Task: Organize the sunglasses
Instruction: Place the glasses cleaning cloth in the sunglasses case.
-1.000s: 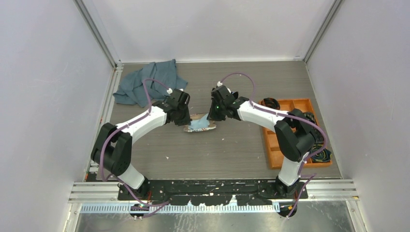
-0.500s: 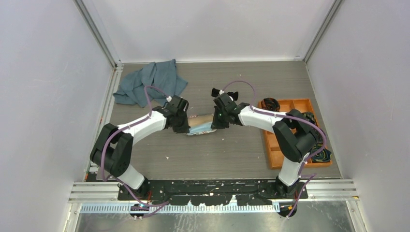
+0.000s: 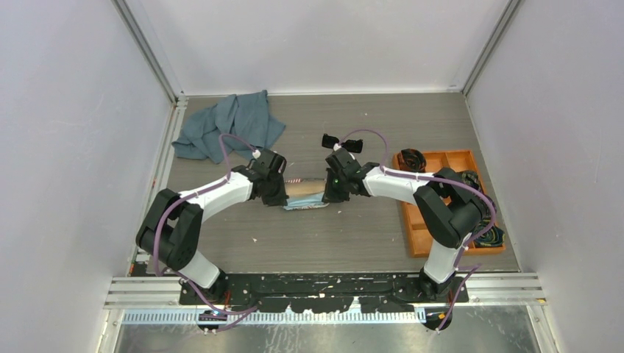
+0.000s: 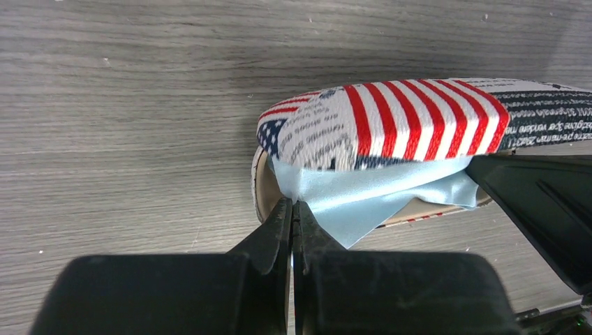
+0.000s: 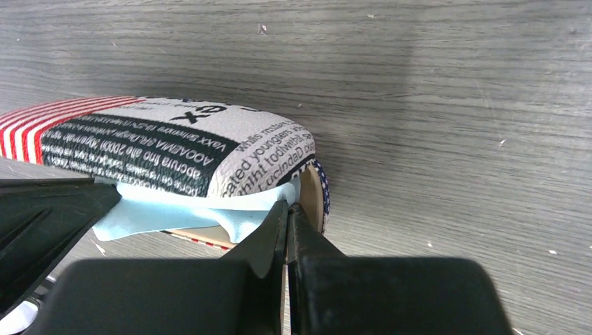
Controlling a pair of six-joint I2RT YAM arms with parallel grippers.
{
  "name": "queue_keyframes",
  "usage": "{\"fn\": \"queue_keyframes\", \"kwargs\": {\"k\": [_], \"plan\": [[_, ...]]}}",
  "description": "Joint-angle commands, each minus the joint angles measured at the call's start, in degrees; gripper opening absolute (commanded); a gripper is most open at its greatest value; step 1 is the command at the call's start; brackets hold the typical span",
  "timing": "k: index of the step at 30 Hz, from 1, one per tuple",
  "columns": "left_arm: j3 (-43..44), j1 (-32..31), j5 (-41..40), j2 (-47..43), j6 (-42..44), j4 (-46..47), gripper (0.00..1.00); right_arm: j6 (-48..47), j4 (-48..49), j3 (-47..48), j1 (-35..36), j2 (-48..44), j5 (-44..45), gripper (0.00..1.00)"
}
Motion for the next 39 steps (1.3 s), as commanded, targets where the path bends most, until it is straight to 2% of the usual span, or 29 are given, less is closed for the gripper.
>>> {"fn": "queue_keyframes", "kwargs": {"k": [1, 17, 34, 39], "plan": [[2.0, 0.3, -4.0, 0.2, 2.1, 0.9, 0.01, -0.3, 1.7, 0.6, 0.0, -1.6, 0.9, 0.0], [5.0, 0.2, -8.4, 2.8, 5.1, 1.1, 0.0, -1.0, 2.0, 0.5, 0.0, 0.8, 2.7, 0.0], [7.4, 0.1, -8.1, 7.1, 5.2, -2.7, 0.01, -1.0, 1.7, 0.1, 0.0, -0.1, 2.6, 0.0], [6.8, -0.4, -9.5, 6.7, 4.8, -3.7, 0.14, -1.3, 1.5, -0.5, 0.0, -0.7, 2.6, 0.0]]}}
